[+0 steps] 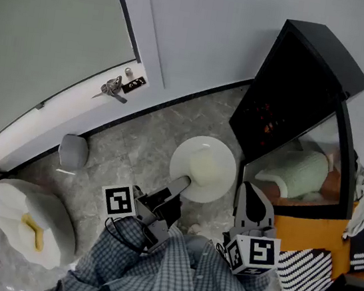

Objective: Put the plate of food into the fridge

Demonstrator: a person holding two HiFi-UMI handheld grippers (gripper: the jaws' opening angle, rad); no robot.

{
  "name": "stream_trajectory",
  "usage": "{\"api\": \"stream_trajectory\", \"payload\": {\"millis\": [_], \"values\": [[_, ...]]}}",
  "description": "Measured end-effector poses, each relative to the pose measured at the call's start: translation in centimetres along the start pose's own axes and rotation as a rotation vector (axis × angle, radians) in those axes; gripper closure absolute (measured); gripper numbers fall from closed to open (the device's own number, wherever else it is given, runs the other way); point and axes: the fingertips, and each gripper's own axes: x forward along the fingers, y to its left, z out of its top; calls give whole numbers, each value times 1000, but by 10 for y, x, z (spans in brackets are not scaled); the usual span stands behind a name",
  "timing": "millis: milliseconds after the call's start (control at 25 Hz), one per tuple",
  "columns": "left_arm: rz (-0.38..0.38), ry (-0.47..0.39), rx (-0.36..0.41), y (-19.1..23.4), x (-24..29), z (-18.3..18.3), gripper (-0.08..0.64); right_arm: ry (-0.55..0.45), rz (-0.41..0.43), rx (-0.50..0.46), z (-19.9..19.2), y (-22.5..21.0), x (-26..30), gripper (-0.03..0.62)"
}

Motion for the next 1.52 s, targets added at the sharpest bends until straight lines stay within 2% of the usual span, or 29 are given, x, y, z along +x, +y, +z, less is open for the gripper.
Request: {"api": "stream_trajectory", "payload": {"millis": [680, 800, 880, 1000, 1120, 1280, 1360, 1440, 1520], "values": [[-2, 11, 0, 0, 1, -1, 520, 15, -27, -11, -1, -3, 0, 584], [-4, 13, 1, 0, 2, -1, 520, 27, -20, 25, -4, -4, 1, 584], [-4, 14, 0, 0, 2, -2, 520, 42, 2, 113, -8, -3, 2, 584], [-4, 16, -2, 1, 1, -1, 520, 64, 63, 313, -14, 2, 4, 584], [-6, 14, -2, 2, 0, 0, 520, 39, 126, 506, -14, 8, 4, 583], [-14, 11, -7, 2, 0, 3, 520, 11, 148, 736, -17, 8, 3, 581], [-18, 12, -8, 3, 0, 4, 520, 10, 181, 854, -20, 10, 2, 548], [-21, 14, -11, 3, 0, 4, 520, 19, 211, 907, -22, 14, 3, 499], [-23, 17, -12, 4, 0, 4, 520, 41, 231, 920, -25, 20, 5, 495]]}}
